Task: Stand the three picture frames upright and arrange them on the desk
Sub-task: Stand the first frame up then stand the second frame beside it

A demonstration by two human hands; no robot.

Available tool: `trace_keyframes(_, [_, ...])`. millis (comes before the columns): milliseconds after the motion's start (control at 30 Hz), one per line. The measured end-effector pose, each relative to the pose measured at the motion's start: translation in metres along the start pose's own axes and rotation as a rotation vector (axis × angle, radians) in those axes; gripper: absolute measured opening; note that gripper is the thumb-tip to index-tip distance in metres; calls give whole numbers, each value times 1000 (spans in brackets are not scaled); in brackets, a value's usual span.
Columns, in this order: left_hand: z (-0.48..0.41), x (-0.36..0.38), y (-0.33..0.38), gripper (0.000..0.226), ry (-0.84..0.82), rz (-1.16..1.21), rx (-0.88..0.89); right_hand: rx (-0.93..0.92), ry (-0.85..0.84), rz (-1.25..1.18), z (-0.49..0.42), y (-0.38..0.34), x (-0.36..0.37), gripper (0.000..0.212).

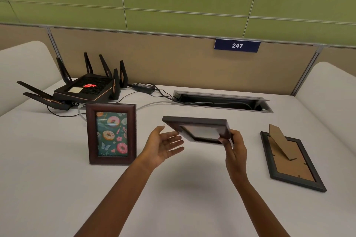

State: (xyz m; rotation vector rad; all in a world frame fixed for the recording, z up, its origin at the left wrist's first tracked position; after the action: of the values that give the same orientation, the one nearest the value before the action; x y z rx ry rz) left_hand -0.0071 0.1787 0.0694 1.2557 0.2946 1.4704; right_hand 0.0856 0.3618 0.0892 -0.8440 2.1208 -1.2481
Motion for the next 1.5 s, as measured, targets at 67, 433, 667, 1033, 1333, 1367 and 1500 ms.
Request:
trace_keyframes(67, [-5,-7,0,48,37,-155,42,82,-33,-108,1,5,4,29])
trace_keyframes(433, [-23,-25,-5,65,74,-347,104,350,-72,-339,6,29,26,18])
trace_keyframes(667, [-40,-31,-4,73,70,-239,137,463,-177,-386,10,45,46,18])
trace_keyframes(1033, [-58,-42,-7,73,25,-64,227,528,-245,-346,-3,56,71,17])
trace_keyframes(1333, [-63,-53,-13,65,110,-141,338,545,-231,-341,-10,64,89,15])
trace_keyframes(1367, [-61,-54,-15,65,126,-159,348,548,-232,-342,-10,66,89,15])
trace_keyframes(1500, [-57,-57,-23,62,174,-225,361,564,-244,-341,-8,71,91,14])
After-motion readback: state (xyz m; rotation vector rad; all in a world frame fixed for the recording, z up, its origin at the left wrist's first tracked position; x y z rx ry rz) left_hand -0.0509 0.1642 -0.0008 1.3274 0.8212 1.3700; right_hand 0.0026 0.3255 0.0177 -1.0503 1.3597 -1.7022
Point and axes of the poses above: each hand's wrist, its own z-axis away from the middle knuckle, its own x-axis out of the palm, y = z × x, the point moved 6 cm from there along -z, towards the middle knuckle, and after that the axes turned 5 degrees about x, right-handed, at the moved point
